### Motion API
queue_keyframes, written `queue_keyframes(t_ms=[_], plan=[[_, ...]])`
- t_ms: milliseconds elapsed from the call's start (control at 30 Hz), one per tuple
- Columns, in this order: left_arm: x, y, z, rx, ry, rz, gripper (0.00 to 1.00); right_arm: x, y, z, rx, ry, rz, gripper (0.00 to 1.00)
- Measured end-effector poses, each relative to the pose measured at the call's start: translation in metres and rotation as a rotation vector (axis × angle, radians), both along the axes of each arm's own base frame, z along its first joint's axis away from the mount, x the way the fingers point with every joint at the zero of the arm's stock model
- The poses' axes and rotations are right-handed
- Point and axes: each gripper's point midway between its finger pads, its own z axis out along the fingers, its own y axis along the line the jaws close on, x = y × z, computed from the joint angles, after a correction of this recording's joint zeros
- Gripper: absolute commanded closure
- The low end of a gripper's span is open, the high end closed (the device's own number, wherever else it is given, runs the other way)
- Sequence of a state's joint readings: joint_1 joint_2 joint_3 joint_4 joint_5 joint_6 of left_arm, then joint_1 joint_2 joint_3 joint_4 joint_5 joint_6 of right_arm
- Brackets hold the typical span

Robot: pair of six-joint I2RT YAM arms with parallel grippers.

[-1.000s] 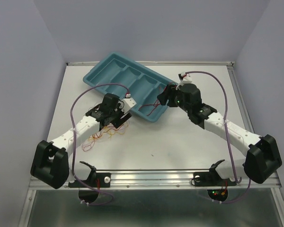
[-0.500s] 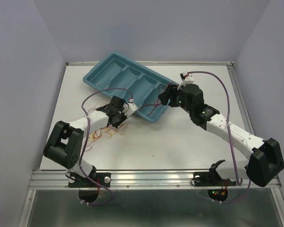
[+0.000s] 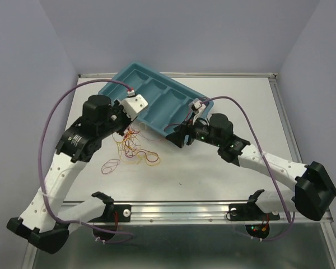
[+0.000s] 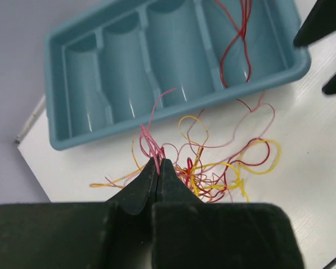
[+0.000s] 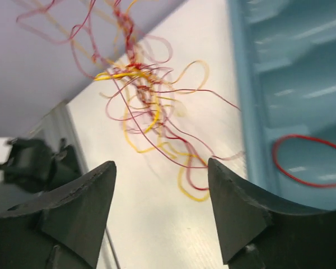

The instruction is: Untangle the cables

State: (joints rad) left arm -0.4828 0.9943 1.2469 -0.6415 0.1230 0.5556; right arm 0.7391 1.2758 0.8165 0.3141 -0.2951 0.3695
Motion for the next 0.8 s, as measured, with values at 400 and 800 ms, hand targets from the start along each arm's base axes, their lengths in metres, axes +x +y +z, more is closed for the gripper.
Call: queue_keyframes(t_ms=[400,800], plan=[[-0.067,-0.015,0.060,-0.116,0.040,-0.223,1.00,-0.069,0.035,0.023,0.089,-0.189,0.300,0.08],[-0.087,-0.034,0.056,-0.175,0.121,-0.338,1.00,-0.116,0.092,-0.038,-0.061,-0.201,0.446,0.08]])
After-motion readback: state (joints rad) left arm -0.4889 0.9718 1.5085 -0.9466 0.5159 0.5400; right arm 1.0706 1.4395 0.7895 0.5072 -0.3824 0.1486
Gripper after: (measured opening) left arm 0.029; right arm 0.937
